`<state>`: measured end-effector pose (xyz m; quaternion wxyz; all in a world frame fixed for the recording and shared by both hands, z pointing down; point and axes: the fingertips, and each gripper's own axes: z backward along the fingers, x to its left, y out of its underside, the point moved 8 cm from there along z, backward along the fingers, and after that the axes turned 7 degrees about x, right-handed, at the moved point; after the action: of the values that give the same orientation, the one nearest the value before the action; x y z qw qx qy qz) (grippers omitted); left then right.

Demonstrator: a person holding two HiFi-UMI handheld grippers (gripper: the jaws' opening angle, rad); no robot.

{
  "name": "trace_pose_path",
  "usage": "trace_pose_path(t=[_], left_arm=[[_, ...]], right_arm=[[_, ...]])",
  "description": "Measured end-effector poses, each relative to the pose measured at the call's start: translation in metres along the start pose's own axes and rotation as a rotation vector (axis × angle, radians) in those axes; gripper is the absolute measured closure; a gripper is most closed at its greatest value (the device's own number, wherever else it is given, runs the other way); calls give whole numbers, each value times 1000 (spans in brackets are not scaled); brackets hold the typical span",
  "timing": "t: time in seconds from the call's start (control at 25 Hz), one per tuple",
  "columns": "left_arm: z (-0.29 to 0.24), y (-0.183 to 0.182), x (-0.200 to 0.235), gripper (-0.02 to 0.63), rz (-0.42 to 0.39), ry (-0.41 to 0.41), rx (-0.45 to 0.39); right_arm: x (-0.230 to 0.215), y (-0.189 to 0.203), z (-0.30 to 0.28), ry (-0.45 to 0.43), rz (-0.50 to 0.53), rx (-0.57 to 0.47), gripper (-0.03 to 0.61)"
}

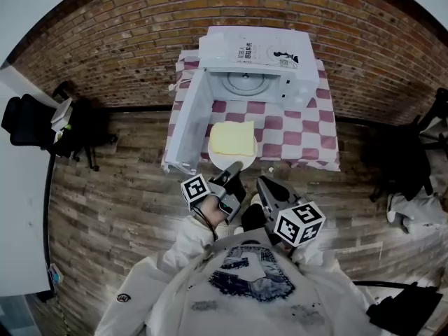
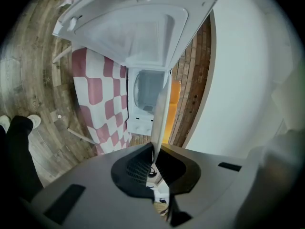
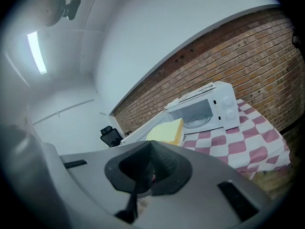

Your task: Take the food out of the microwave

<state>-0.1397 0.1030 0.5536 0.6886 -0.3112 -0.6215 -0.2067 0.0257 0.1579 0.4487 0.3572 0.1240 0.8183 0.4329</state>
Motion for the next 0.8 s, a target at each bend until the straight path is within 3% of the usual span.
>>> trace_pose_path(t=[0.8], left_arm=[[47,44,-4,592,-6,18,-15]], right_arm=[[35,35,39,-2,42,-19,565]])
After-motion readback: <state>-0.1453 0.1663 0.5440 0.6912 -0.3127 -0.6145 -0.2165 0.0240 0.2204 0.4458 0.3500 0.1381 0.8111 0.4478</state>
